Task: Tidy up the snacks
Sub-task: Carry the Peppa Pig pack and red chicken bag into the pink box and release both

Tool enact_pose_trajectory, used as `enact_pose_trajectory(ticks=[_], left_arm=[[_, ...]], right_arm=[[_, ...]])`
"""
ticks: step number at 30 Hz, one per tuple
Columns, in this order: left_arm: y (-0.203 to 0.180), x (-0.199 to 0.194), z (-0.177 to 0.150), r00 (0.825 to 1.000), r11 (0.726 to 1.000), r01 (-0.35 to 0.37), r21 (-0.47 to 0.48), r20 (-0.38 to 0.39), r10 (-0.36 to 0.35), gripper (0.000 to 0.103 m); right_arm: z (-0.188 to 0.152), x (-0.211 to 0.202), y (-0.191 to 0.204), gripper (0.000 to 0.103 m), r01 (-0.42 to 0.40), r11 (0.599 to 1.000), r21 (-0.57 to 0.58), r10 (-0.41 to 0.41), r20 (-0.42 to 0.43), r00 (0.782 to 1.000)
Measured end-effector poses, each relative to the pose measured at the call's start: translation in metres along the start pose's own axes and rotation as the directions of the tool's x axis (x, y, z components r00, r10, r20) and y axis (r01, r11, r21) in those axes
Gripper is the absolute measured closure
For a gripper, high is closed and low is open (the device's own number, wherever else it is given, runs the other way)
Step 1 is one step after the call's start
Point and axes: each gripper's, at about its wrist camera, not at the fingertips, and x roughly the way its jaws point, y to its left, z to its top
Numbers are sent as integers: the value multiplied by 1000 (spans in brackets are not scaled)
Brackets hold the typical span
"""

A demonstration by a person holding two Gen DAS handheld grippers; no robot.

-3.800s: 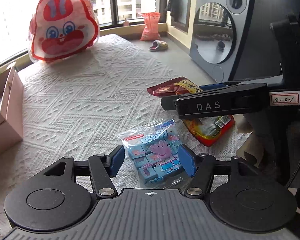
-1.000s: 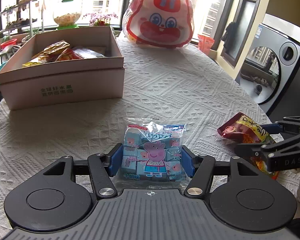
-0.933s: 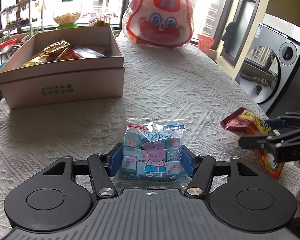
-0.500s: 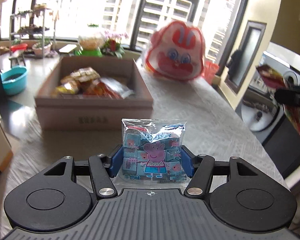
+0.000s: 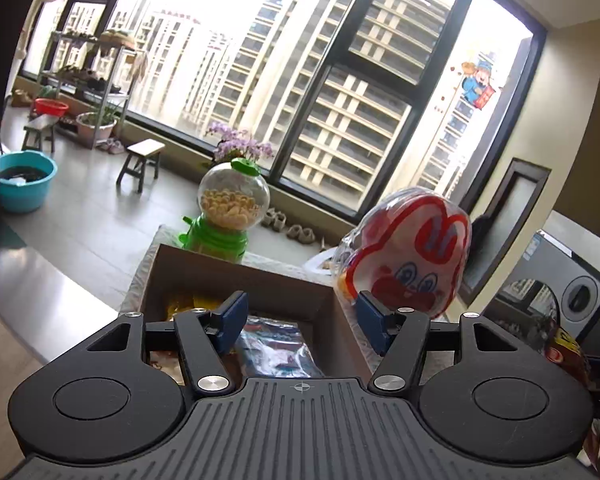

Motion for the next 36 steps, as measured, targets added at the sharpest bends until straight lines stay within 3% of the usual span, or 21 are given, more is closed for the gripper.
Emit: enact_pose_trajectory(ticks=[3, 6, 7, 11, 18, 20, 22, 23, 25, 29, 32, 36], left_arm=[[14, -15, 3, 1000, 999, -27, -30, 9, 27, 37], [22, -28, 1, 998, 997, -66, -41, 7, 67, 37], [23, -33, -1, 997, 996, -76, -42, 8, 77, 37], [19, -50, -15, 996, 996, -91, -19, -1, 91, 37], [-9, -42, -35, 991, 986, -131, 99, -21, 134, 37], [-10, -35, -34, 988, 985, -148, 87, -32, 151, 37], [-9, -35, -34, 986, 985, -152, 85, -51, 157, 37], [-10, -38, -37, 985, 983, -154, 100, -56, 160, 37], [-11, -44, -45, 982, 978, -165, 129, -67, 174, 37], [-14, -49, -65, 977, 975, -166, 146, -112, 183, 37], [-23, -53, -79, 974, 970, -174, 169, -117, 195, 37], [-36, -56, -106, 968, 969, -175, 176, -151, 203, 37]], right_arm=[[26, 30, 8, 33, -11, 1000, 14, 11, -1, 1000], [61, 71, 19, 30, -102, 991, 84, 102, 5, 995], [70, 86, 22, 23, -140, 983, 115, 140, 8, 990], [80, 147, 35, 20, -244, 946, 211, 260, -53, 964], [61, 160, 41, 18, -158, 973, 170, 167, -39, 985], [64, 180, 42, 13, -240, 949, 205, 262, -87, 961], [59, 210, 45, 13, -335, 912, 239, 376, -152, 914], [56, 222, 49, 14, -324, 918, 230, 369, -190, 910], [51, 227, 56, 16, -243, 955, 172, 277, -220, 935], [48, 186, 56, 17, -160, 985, 65, 163, -39, 986], [33, 142, 46, 17, -99, 995, 34, 98, 32, 995], [-19, 95, 33, 17, -49, 999, 12, 49, -3, 999]])
